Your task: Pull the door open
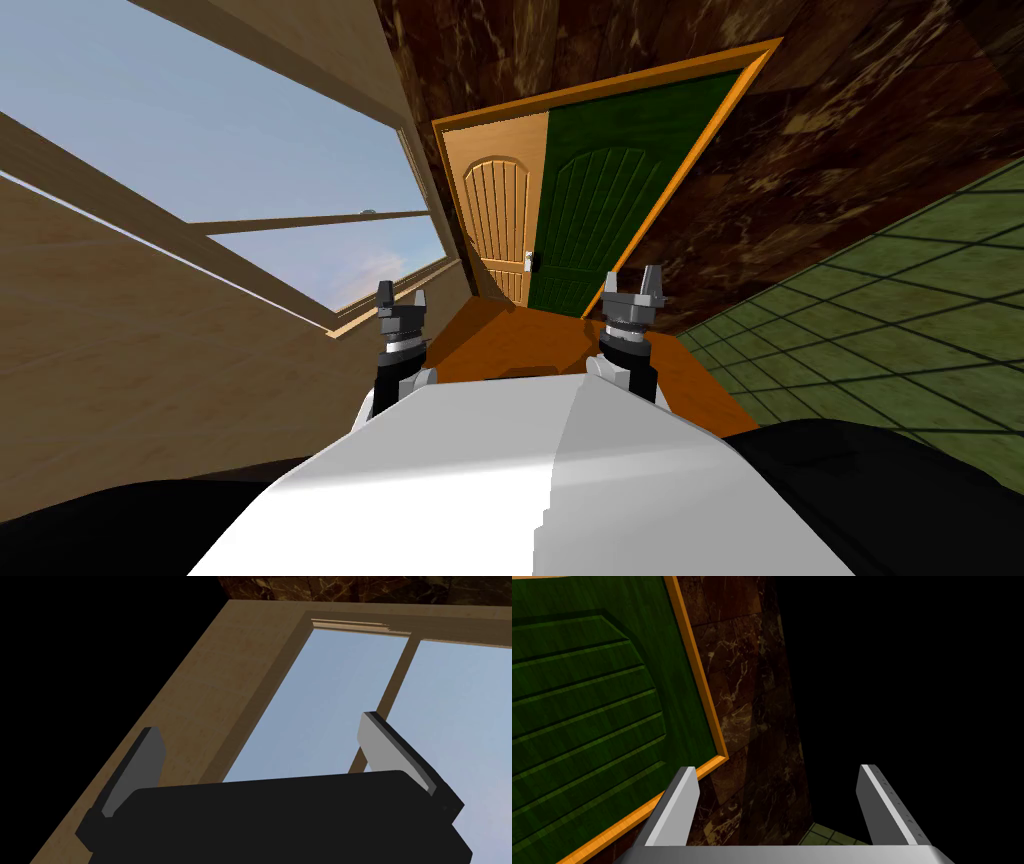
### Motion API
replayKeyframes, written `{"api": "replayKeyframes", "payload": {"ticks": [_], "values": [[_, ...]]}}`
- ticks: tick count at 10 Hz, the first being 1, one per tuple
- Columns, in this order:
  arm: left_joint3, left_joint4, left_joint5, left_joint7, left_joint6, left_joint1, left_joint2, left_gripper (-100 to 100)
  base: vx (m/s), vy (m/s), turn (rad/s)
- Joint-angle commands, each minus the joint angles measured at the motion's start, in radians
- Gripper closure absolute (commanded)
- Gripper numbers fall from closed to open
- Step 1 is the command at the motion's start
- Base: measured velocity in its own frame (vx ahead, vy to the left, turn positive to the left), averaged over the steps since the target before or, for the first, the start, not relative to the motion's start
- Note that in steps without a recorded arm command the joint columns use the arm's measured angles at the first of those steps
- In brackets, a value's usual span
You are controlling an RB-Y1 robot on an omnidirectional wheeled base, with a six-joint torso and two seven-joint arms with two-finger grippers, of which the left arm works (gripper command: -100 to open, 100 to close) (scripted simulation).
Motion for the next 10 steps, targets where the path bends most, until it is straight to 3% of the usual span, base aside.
{"api": "replayKeyframes", "payload": {"ticks": [1, 10], "values": [[0.000, 0.027, 0.008, -0.006, 0.007, -0.012, 0.010, -100, 0.036, -0.072, -0.106], [0.003, 0.192, 0.058, -0.044, 0.049, -0.089, 0.051, -100, 0.169, -0.044, -0.100]]}}
